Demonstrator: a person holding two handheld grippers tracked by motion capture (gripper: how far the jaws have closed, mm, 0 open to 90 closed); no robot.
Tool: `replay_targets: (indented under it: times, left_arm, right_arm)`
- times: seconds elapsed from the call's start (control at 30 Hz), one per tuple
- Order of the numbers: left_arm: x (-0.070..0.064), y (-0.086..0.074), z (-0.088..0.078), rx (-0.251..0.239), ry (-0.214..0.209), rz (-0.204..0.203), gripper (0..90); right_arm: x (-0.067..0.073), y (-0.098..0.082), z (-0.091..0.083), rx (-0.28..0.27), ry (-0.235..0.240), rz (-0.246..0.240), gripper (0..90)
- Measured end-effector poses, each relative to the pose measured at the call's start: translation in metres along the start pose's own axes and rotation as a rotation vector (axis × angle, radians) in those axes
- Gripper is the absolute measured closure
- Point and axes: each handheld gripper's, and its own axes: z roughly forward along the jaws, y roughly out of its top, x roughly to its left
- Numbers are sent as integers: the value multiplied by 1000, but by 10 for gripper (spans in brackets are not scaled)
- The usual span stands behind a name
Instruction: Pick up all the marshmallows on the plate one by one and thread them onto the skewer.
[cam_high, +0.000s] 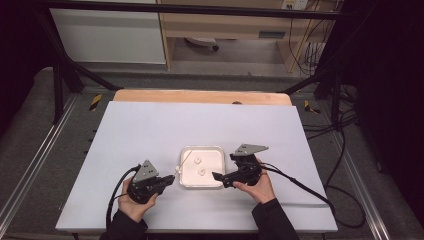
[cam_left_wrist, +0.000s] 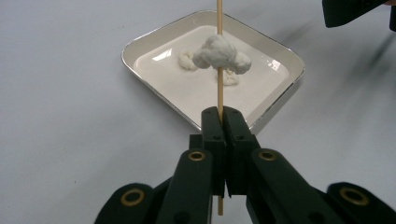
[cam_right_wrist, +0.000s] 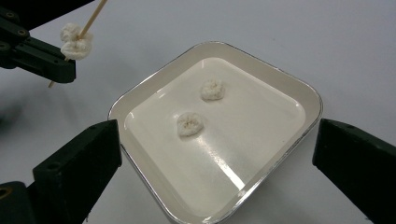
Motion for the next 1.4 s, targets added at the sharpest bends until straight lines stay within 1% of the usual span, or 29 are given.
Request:
replay_targets:
  times: [0.2,0.33,0.4,0.47,0.5,0.57,0.73,0.9,0.97,1.07,1.33,1.4]
  left_arm:
    - [2,0,0,-4,0,-9,888]
    - [4,0,-1,-6,1,-12,888]
    - [5,0,-2,-7,0,-14,888]
    - [6,0,-2,-9,0,-16,888]
    - [6,0,-2,-9,0,-17,888]
    - [6,0,-2,-9,-1,-18,888]
    - [6,0,-2,-10,-2,-20,888]
    - [6,0,-1,-6,-3,-17,888]
    - [5,0,-1,-7,-2,-17,888]
    - [6,0,-1,-6,-2,-17,888]
    - [5,0,0,-4,-4,-18,888]
    - [5,0,0,-4,-4,-18,888]
  right_arm:
    - [4,8,11,23,-10,-8,16]
    - [7,14,21,43,-24,-18,18]
    - [9,16,27,52,-22,-18,24]
    - [11,18,32,65,-34,-30,26]
    - [12,19,35,69,-37,-38,31]
    - [12,20,39,68,-33,-32,37]
    - [14,22,48,89,-52,-52,60]
    - [14,21,55,85,-38,-57,118]
    - [13,19,58,98,-38,-67,138]
    - [13,16,63,116,-25,-68,165]
    - [15,10,71,128,-8,-94,309]
    - [16,8,72,131,-4,-108,352]
